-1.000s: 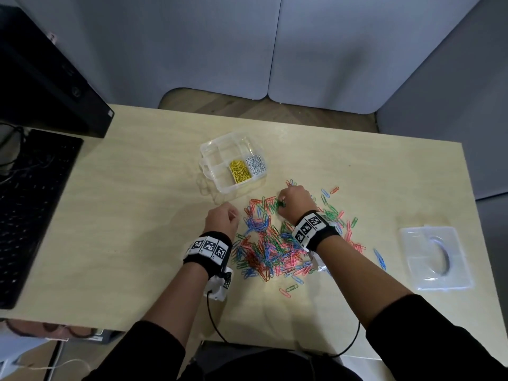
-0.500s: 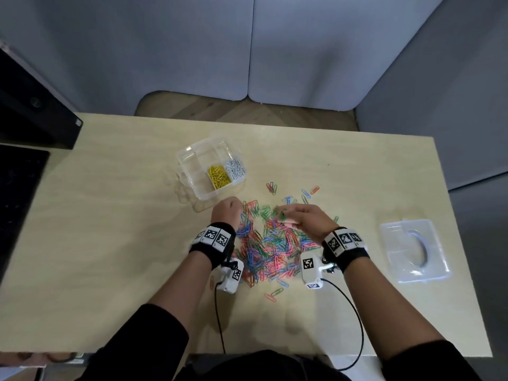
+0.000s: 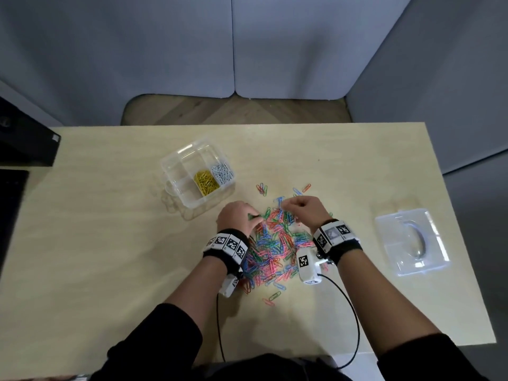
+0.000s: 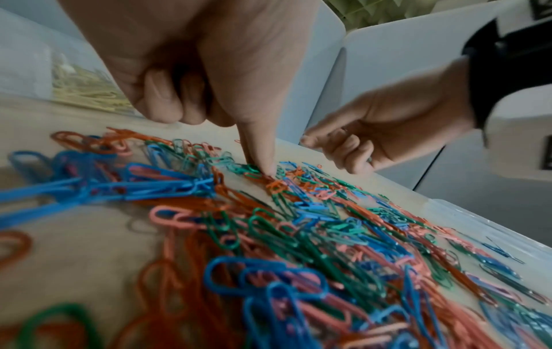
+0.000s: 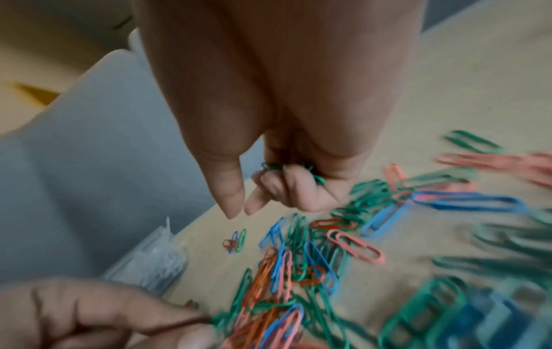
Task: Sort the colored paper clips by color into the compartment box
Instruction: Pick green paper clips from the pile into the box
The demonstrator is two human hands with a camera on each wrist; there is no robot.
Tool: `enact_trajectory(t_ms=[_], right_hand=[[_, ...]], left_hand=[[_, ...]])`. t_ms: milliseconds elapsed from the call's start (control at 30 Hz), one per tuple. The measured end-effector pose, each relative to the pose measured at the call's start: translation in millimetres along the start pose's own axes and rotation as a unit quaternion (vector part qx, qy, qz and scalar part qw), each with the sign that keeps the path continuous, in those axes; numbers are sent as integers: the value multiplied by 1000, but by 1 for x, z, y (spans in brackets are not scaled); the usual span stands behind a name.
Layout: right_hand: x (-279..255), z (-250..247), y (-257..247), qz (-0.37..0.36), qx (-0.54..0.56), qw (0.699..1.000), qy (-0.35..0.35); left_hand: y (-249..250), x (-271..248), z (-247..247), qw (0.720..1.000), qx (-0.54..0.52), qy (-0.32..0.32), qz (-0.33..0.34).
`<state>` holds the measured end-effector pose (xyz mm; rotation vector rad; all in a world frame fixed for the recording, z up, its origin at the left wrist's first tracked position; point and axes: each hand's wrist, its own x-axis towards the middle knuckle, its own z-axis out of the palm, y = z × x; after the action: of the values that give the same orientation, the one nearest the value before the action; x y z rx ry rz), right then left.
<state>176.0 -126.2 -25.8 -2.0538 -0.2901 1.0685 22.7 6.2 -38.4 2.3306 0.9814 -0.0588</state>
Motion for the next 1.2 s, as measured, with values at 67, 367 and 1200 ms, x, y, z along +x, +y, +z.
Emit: enact_trajectory(t_ms=[67,367,1200], right_hand=[[10,7,-11,-47,-84,995,39],[43,50,-46,-41,-227,969,84],[4,-5,-4,153,395,903,-68]], left_hand=[[-2,-3,1,1000,-9,10,-1],[3,-2,-1,995,57,-80,-20],[22,6,-4,952,-262,-87,-134]])
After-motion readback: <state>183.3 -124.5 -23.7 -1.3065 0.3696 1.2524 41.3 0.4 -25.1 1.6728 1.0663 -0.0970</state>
